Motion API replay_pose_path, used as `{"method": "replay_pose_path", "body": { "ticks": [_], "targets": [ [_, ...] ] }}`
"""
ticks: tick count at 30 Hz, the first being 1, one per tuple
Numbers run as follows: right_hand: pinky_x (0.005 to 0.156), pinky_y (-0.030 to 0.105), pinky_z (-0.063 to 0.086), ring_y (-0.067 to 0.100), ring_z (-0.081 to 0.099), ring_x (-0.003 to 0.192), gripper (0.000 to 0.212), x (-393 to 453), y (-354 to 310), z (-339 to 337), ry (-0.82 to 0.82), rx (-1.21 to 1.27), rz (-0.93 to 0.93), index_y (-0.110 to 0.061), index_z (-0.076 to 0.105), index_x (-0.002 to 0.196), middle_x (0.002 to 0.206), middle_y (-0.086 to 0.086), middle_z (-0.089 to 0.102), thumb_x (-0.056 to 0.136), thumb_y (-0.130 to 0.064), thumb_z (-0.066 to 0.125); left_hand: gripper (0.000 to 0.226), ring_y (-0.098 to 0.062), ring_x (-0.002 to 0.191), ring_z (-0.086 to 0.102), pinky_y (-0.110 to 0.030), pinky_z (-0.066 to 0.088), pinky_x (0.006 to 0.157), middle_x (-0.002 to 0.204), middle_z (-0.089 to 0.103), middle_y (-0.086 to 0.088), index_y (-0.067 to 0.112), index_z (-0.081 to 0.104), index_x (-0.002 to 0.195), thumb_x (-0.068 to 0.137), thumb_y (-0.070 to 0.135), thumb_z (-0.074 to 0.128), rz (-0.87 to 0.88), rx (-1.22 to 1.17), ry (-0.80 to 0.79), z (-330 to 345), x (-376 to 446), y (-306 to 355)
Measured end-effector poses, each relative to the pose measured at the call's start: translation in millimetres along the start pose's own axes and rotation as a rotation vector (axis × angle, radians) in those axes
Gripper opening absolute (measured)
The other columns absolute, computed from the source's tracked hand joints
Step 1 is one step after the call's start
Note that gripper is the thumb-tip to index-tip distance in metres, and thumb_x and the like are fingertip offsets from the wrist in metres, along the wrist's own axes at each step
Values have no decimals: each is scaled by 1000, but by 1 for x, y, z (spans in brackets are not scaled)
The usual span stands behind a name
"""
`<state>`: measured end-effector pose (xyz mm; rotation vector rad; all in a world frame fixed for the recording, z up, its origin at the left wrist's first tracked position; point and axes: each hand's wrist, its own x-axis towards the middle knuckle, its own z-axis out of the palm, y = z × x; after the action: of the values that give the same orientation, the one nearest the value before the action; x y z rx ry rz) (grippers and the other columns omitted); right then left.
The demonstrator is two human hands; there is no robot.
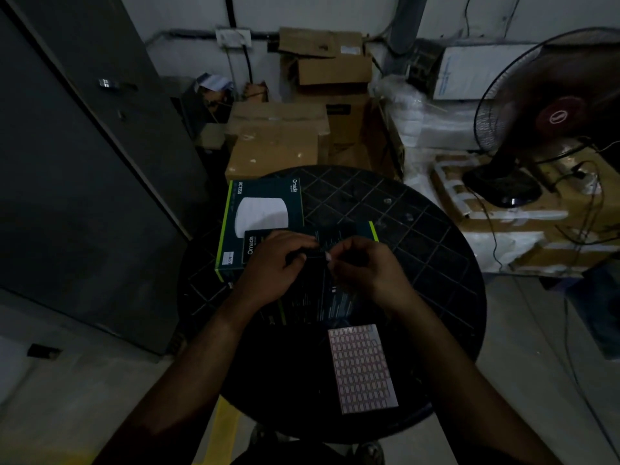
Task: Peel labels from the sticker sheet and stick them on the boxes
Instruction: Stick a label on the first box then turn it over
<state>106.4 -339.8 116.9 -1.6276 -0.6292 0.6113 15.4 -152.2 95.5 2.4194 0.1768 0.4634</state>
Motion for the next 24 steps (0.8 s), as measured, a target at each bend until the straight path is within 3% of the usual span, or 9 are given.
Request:
{"method": "replay_pose_path", "body": {
  "ticks": [3, 8, 11, 14, 18, 22, 24],
  "targets": [
    [58, 28, 49, 14, 62, 60, 2, 9, -1, 7, 67, -98, -11, -11, 73, 87, 68, 3, 70, 86, -11, 75, 32, -4, 118, 48, -8, 30, 96, 123, 65, 15, 25, 70, 117, 91, 8, 61, -11, -8, 4, -1, -1, 0],
    [66, 36, 55, 12, 66, 63, 12, 21, 7, 17, 188, -196, 81, -23, 74, 80, 72, 1, 74, 78, -15, 82, 43, -4, 116, 50, -5, 28, 98, 120, 66, 14, 26, 71, 115, 78, 5, 72, 0, 13, 8, 0, -1, -3],
    [65, 36, 59, 17, 70, 66, 29, 23, 3, 22, 252, -250, 105, -30, 64, 90, 76, 2, 73, 75, -20, 87, 39, -5, 114, 53, -2, 29, 97, 117, 69, 11, 23, 74, 109, 75, 4, 76, -3, -13, 51, 1, -1, -3],
    [58, 33, 58, 13, 66, 60, 44, 22, -4, 27, 288, -265, 120, -25, 52, 100, 72, -6, 66, 75, -17, 87, 33, -4, 111, 55, -1, 29, 96, 114, 71, 8, 22, 76, 103, 73, 6, 79, -13, -25, 100, 3, 0, -3],
    [52, 24, 49, 8, 62, 55, 44, 21, -1, 27, 336, -272, 118, -19, 51, 101, 69, -4, 66, 75, -18, 87, 27, -3, 109, 57, -11, 35, 101, 112, 73, 4, 18, 78, 100, 75, 9, 80, -14, -34, 136, 8, 1, -5],
    [44, 11, 43, -4, 57, 42, 45, 21, -3, 25, 361, -223, 163, -16, 47, 103, 70, -3, 67, 78, -17, 85, 24, -9, 109, 62, -3, 26, 102, 112, 74, 1, 15, 77, 101, 78, 9, 79, -9, -22, 149, 11, 4, -6],
    [48, 16, 45, 0, 58, 46, 48, 24, -3, 27, 375, -220, 159, -16, 44, 102, 70, -1, 66, 77, -18, 85, 23, -12, 107, 64, -5, 27, 102, 111, 74, -1, 14, 78, 101, 79, 7, 77, 2, -10, 157, 11, 5, -6]
  ]
}}
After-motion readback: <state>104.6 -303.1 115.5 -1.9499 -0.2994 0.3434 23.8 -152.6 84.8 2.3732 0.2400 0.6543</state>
